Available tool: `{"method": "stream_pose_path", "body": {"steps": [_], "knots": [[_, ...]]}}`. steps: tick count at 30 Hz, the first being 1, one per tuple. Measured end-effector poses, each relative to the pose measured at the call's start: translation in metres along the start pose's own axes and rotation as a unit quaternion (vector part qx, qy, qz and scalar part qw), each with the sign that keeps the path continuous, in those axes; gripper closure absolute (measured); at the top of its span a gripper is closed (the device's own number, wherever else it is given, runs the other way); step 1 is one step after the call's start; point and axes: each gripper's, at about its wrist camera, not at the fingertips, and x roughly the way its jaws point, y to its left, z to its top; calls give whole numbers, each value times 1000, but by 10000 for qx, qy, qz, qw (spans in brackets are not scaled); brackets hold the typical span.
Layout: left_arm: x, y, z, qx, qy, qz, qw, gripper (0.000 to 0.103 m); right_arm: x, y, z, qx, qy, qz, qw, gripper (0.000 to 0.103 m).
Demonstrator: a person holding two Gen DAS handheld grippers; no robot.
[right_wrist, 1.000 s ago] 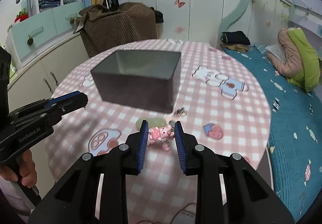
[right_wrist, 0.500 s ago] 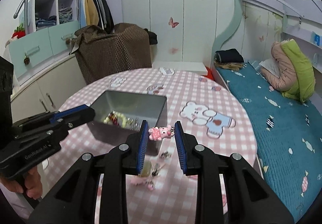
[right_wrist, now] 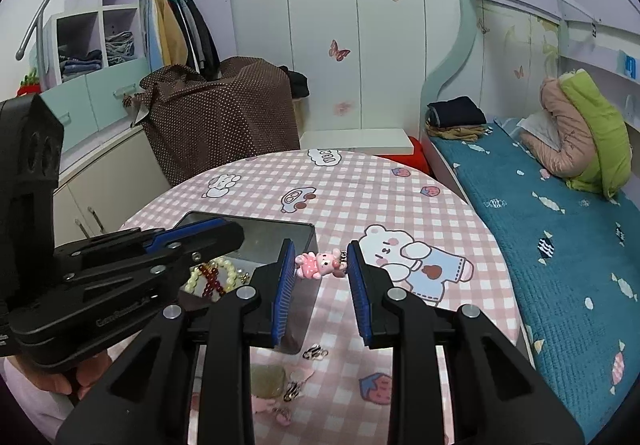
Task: Organize jewelry
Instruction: 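Carry both items over the grey box, lower them in and open both grippers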
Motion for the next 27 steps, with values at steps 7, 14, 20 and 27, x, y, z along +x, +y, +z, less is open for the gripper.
{"method": "stream_pose_path", "body": {"steps": [7,14,20,27], "knots": [[12,2,4,25,96,78,9999,71,6,-8,2,77,38,25,10000,78],[0,14,-1,-93,81,231,9997,65,6,3,7,-35,12,195,9998,78],[-14,27,-13,-228,129,466,9986,65,9,26,9,-229,5,484,9986,78],[-35,38,-23,-337,127,812,9960,65,16,44,8,-351,116,748,9965,78]]}}
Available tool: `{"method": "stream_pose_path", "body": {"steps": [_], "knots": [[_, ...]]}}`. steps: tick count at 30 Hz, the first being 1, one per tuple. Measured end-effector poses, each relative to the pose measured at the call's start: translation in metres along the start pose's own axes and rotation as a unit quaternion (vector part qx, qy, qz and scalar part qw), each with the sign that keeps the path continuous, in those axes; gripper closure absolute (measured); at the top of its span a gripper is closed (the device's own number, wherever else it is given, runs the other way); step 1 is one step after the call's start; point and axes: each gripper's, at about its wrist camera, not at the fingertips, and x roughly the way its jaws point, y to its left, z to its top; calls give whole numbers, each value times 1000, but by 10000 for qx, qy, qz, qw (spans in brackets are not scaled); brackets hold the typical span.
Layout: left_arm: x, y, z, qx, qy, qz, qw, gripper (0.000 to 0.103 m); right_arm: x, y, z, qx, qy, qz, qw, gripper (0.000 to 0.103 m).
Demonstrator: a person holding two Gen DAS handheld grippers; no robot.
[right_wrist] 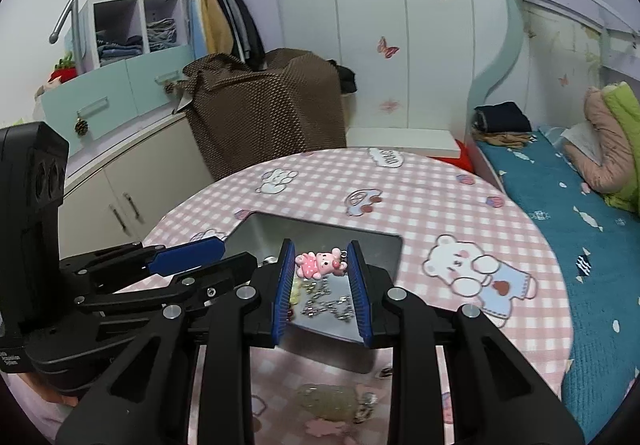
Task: Organize jewelry
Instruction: 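Carry both items over the grey box, lower them in and open both grippers, then withdraw both tools from the box toward the jade pendant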
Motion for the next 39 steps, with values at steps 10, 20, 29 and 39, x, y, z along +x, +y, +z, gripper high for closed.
{"method": "stream_pose_path", "body": {"steps": [10,20,29,39], "knots": [[-18,11,-8,-89,-42,322,9994,65,16,13,-7,59,287,105,9995,78],[-33,20,-14,-177,-53,378,9991,59,18,25,-9,83,383,-112,9992,61],[-41,11,-15,-107,-101,290,9995,56,4,18,-9,120,262,-415,9987,49],[-48,-10,-22,19,-98,140,9999,53,-17,8,-15,192,150,-582,9980,44]]}}
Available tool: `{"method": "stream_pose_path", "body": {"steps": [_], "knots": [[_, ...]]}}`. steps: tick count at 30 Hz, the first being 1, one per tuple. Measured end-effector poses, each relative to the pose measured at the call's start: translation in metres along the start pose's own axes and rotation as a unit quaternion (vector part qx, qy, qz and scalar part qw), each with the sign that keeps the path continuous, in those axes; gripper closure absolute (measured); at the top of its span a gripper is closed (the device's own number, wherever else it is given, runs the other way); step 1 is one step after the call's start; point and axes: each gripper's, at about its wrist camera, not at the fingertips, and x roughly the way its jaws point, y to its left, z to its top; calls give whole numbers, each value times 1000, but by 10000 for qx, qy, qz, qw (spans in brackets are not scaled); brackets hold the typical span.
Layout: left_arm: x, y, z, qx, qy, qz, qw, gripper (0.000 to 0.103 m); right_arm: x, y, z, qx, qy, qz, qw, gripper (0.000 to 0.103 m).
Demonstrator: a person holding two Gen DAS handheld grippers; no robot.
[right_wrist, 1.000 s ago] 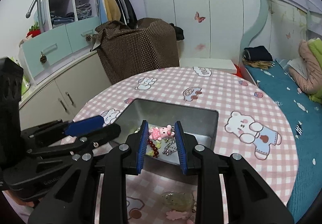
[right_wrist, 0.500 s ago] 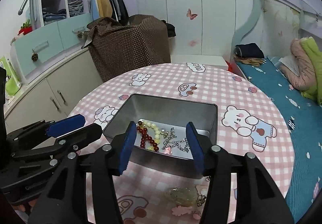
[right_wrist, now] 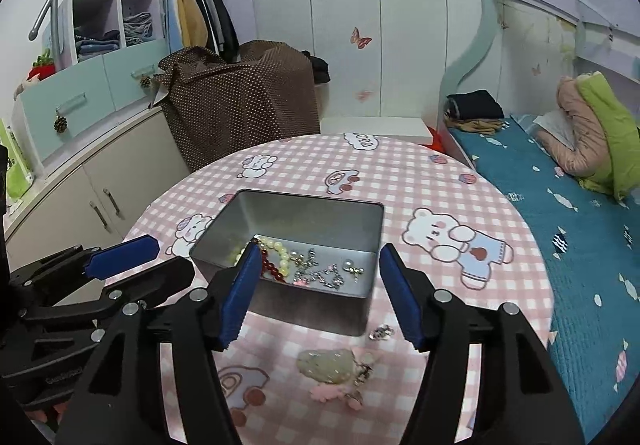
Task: Organize jewelry
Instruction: 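Withdraw both tools from the box toward the jade pendant, then grasp the jade pendant with the left gripper while the right grasps a pink charm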
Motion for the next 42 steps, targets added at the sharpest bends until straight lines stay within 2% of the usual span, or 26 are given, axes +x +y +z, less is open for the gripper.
{"method": "stream_pose_path", "body": {"steps": [11,13,15,18,27,36,42], "knots": [[2,-22,-16,21,155,-258,9995,45,-17,-25,-21,197,42,-202,9996,31],[2,-22,-20,-60,185,-342,9992,45,-16,-30,-28,250,122,-238,9993,31],[2,-22,-24,-38,219,-318,9992,39,-16,-35,-35,285,217,-286,9989,31],[4,-19,-31,-24,311,-216,9993,38,-16,-41,-47,310,366,-393,9981,27],[26,-8,-46,-303,628,-472,9964,36,-19,-56,-75,483,727,-449,9952,26],[49,-36,-50,175,844,-532,9949,33,-18,-65,-83,582,772,-363,9946,26],[71,-55,-45,351,993,-379,9937,30,-19,-77,-88,734,812,-383,9932,26]]}}
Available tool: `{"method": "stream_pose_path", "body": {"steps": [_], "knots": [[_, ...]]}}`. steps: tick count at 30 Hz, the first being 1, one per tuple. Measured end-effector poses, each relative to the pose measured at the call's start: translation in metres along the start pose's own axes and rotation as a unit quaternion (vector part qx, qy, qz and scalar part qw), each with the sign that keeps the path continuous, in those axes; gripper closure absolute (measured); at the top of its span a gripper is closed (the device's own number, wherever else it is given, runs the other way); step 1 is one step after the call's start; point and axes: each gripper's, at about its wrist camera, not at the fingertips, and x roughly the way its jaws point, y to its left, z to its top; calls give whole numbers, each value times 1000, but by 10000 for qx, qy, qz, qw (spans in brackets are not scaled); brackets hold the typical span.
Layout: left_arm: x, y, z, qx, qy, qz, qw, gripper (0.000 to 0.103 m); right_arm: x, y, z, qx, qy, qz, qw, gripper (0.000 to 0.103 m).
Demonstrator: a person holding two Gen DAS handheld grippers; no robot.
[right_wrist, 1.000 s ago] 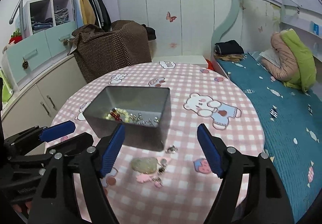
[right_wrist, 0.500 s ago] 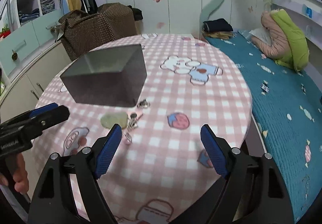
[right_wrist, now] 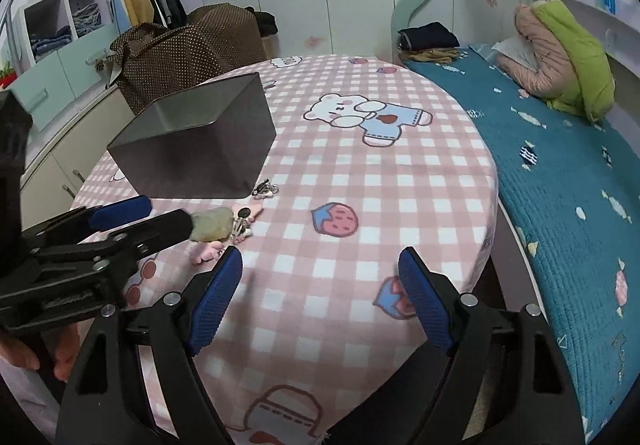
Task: Organize jewelry
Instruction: 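Grasp the jade pendant with the left gripper while the right grasps a pink charm, then carry the pendant and charm into the grey box and open both grippers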
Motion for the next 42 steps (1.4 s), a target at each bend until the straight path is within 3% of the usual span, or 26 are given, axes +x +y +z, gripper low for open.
{"method": "stream_pose_path", "body": {"steps": [7,9,13,14,25,36,38,39,42], "knots": [[24,-13,1,192,207,216,9994,29,-2,-10,-2,90,-11,7,10000,26],[27,-15,-1,292,80,304,9991,30,-3,-11,-2,95,-11,11,10000,26],[26,-11,-3,300,-1,245,9992,49,-1,-12,-2,121,2,55,9999,26],[26,-11,-4,352,-18,248,9991,61,0,-12,-2,118,5,68,9999,26],[12,6,-9,133,-68,29,9999,64,-3,8,2,-222,-122,321,9992,27],[-12,30,-13,-185,-233,-4,9996,64,19,50,-1,-820,144,622,9946,70],[-14,30,-14,-171,-251,-20,9995,64,21,54,-1,-916,137,530,9943,89],[-14,29,-14,-168,-254,-23,9995,64,22,54,-1,-902,158,520,9944,93],[-15,30,-15,-180,-234,-40,9996,64,23,50,1,-793,224,576,9949,93]]}}
